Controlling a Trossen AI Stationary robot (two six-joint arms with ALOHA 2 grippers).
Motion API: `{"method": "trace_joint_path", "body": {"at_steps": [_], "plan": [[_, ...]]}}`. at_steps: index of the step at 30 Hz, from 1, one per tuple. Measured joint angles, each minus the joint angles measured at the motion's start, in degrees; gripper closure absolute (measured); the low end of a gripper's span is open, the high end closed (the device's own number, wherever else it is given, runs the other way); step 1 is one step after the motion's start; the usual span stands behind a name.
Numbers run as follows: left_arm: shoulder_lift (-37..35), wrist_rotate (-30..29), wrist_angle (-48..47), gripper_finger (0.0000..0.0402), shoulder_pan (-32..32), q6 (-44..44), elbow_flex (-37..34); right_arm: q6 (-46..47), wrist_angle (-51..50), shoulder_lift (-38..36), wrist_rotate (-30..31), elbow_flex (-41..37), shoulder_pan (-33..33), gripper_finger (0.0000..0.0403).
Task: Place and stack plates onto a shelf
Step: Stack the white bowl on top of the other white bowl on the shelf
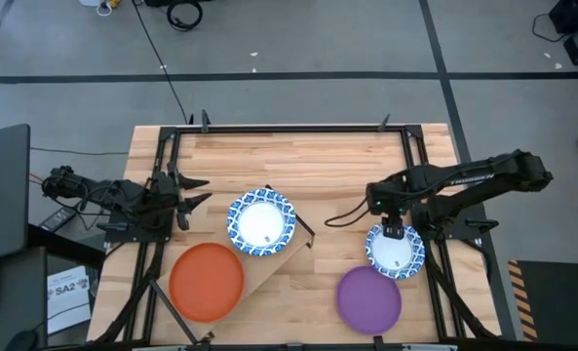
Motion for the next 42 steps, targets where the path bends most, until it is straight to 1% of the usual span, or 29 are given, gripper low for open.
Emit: {"method": "trace_joint_path", "body": {"at_steps": [5,10,20,22,25,32,37,42], "plan": [[0.02,0.00,0.00,0.0233,0.00,0.02,0.00,-0.17,2.48,0.00,-1.19,-5.20,-0.10,0.0192],[0.02,-0.02,0.00,0.0233,0.00,0.04,0.00,0.44,3.91,0.07,-4.00,-7.84,-0.10,0.0192],[0.02,-0.01,0.00,0.0233,0.00,0.04,0.02,2.34,4.85,1.87,-2.57,-8.12,-0.10,0.0192],[0.02,-0.02,0.00,0.0233,0.00,0.07,0.02,3.01,4.94,2.72,-1.53,-8.12,-0.10,0.0192],[0.02,0.00,-0.02,0.0233,0.00,0.07,0.02,3.36,5.21,4.58,-0.50,-8.12,-0.12,0.0192],[0.02,-0.01,-0.04,0.0233,0.00,0.09,0.02,3.34,5.22,10.31,-0.52,-8.12,-0.11,0.0195],[0.02,-0.02,-0.09,0.0233,0.00,0.11,0.02,3.32,5.33,13.21,-0.54,-8.15,-0.10,0.0220],[0.02,0.00,-0.15,0.0233,0.00,0.11,0.02,3.17,5.36,13.52,-0.78,-8.15,-0.12,0.0267]]}}
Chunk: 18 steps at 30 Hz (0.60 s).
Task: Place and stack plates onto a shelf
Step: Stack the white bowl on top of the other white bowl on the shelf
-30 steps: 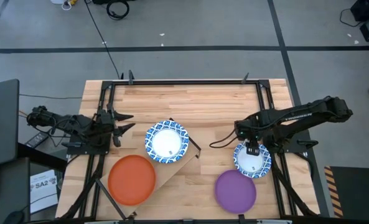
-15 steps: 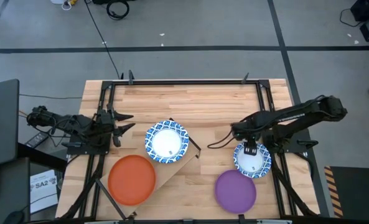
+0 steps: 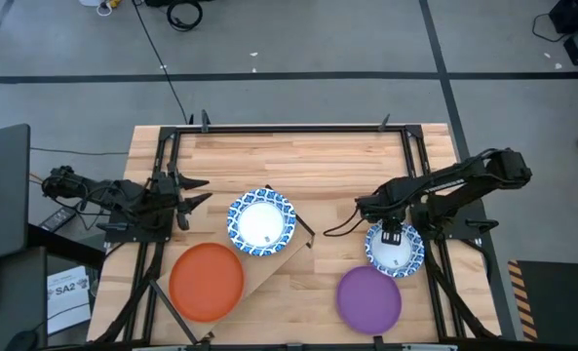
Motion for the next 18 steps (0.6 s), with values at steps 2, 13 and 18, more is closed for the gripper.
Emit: {"method": "trace_joint_path", "body": {"at_steps": [2,13,18], "plan": [[0.00,-0.02,-0.09,0.0233,0.00,0.02,0.00,-0.14,-0.01,-0.33,-0.42,0.00,0.00,0.0287],[0.00,-0.02,-0.30,0.0233,0.00,0.11,0.00,-0.92,0.04,-0.38,-2.88,0.09,0.00,0.0368],[0.00,-0.01,-0.31,0.0233,0.00,0.11,0.00,-0.94,-0.01,-0.38,-3.00,0.09,0.00,0.0386]]}}
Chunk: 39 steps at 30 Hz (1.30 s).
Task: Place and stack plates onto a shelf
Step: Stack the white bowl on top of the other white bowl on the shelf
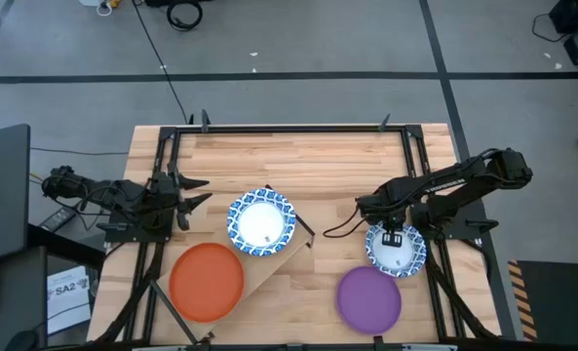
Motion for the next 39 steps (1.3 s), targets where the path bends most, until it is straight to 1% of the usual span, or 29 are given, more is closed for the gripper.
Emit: {"method": "trace_joint_path", "body": {"at_steps": [4,10,17,23,31,36,39], "plan": [[0.00,-0.01,0.00,0.0233,0.00,-0.02,0.00,-0.33,-1.26,0.00,0.06,0.87,-0.04,0.0390],[0.00,-0.01,0.00,0.0233,0.00,-0.02,0.00,-1.67,-3.72,0.04,0.39,4.89,-1.51,0.0392],[0.00,-0.01,0.00,0.0233,0.00,-0.02,0.00,-5.16,-12.48,0.04,1.96,12.06,-4.63,0.0392],[0.00,0.00,0.00,0.0233,-0.02,0.00,0.00,-8.69,-20.00,0.04,2.82,20.12,-8.16,0.0393],[0.00,0.00,-0.02,0.0233,-0.02,-0.02,0.01,-13.59,-27.45,0.07,2.78,33.80,-13.68,0.0393],[0.00,0.01,-0.02,0.0233,0.00,-0.02,0.01,-13.91,-28.19,0.07,2.75,42.81,-16.79,0.0392],[0.00,0.01,-0.02,0.0233,-0.01,-0.02,0.00,-12.36,-27.46,0.39,2.67,47.98,-17.92,0.0392]]}}
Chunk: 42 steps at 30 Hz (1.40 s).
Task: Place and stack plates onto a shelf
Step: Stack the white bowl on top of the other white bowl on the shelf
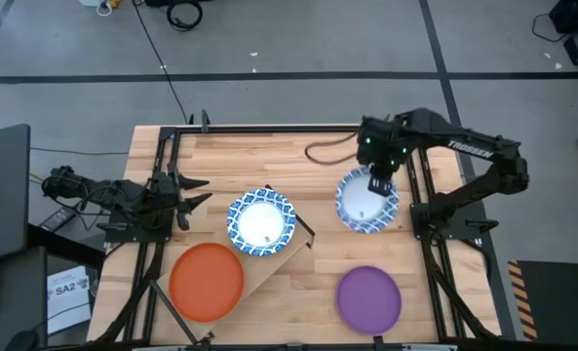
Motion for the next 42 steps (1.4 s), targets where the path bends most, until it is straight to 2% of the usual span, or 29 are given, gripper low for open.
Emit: {"method": "trace_joint_path", "body": {"at_steps": [8,16,32,37,42], "plan": [[-0.04,0.00,-0.04,0.0233,-0.01,0.00,0.02,8.56,5.79,3.10,-0.57,10.93,-0.74,0.0391],[-0.04,-0.02,-0.13,0.0233,0.00,0.00,0.02,15.04,8.43,12.56,-1.68,20.85,0.42,0.0391],[-0.02,0.00,-0.46,0.0233,-0.01,-0.02,0.02,18.13,11.37,33.02,-15.30,42.55,4.36,0.0391],[-0.01,1.02,-0.74,0.0233,0.00,-0.08,0.02,18.60,11.46,36.92,-16.05,46.81,5.92,0.0391],[0.01,1.92,-1.07,0.0233,-0.01,-0.09,0.02,18.63,12.81,38.88,-16.05,47.62,7.41,0.0391]]}}
